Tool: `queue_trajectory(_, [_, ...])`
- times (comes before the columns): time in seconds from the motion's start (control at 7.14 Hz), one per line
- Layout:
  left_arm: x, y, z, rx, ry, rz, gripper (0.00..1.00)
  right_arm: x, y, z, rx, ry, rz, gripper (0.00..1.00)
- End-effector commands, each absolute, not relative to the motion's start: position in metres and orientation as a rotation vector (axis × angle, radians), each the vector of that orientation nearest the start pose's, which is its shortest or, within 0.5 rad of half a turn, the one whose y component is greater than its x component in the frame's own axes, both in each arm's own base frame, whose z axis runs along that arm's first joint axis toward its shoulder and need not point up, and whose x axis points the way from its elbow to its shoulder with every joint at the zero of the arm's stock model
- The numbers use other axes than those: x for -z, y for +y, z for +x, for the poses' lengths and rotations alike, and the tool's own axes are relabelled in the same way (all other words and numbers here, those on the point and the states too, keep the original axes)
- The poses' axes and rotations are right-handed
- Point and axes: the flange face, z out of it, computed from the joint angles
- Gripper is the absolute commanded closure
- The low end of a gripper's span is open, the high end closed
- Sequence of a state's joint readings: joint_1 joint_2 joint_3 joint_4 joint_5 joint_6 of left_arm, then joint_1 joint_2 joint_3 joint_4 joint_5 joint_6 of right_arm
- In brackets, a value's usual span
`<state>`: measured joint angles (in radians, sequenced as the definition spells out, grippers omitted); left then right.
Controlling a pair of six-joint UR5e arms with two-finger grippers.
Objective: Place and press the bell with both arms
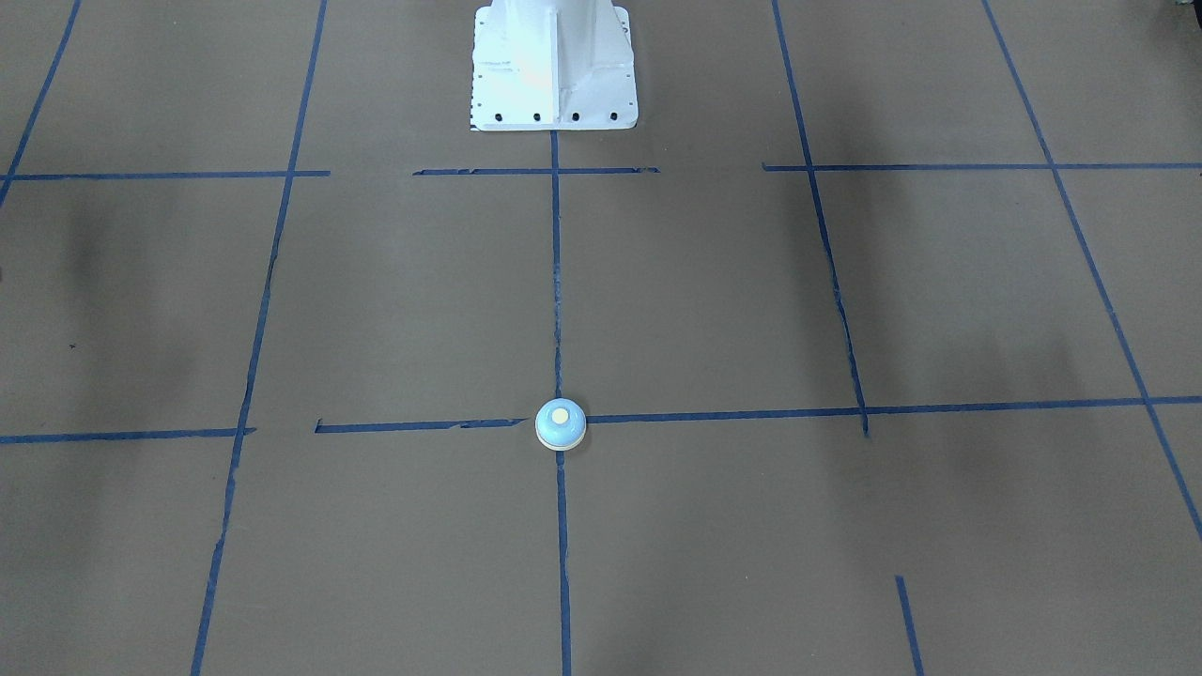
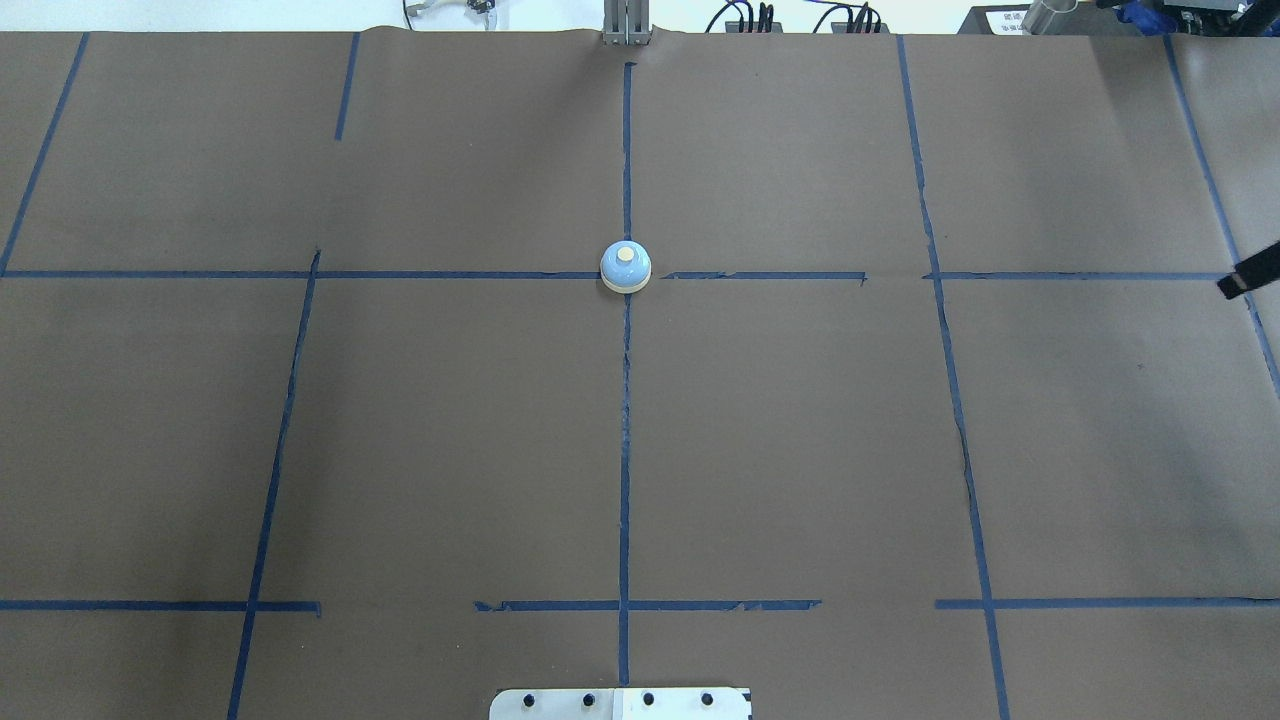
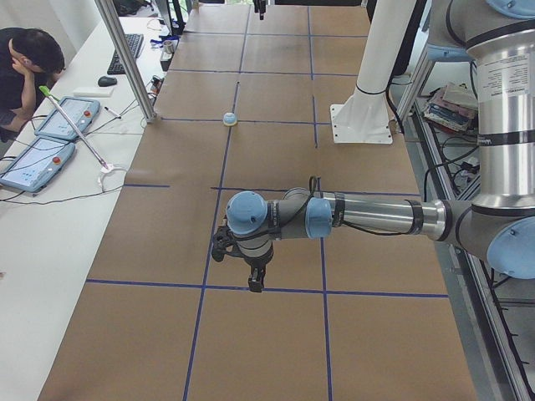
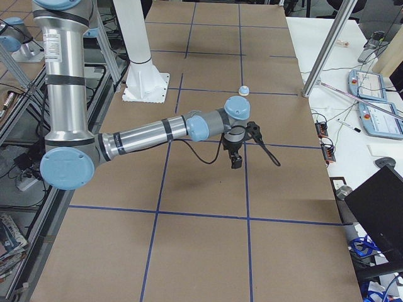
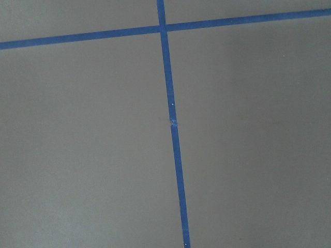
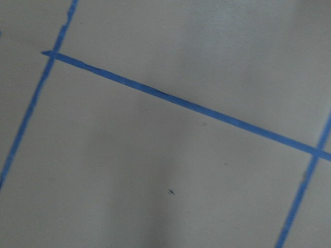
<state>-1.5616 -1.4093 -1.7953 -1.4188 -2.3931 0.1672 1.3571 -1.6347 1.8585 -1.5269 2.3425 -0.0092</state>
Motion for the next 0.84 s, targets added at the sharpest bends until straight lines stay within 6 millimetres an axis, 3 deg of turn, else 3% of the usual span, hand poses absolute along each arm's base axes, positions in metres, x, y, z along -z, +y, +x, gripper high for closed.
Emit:
queue_trajectory(0.0, [-0.636,-0.415,-0.057,-0.132,0.827,-0.021,0.00,-0.602,-0.416,0.033,0.214,-0.786,0.134,0.01])
queue_trajectory(0.14, [-0.651,-0.399,-0.056,-0.112,0.832,-0.059,0.00,-0.613,-0.407,0.035,0.188,-0.785,0.107,0.01])
queue_trajectory(0.7, [-0.648,-0.398,-0.059,-0.112,0.810,-0.058,0.00,-0.620,-0.404,0.034,0.182,-0.807,0.091,0.00])
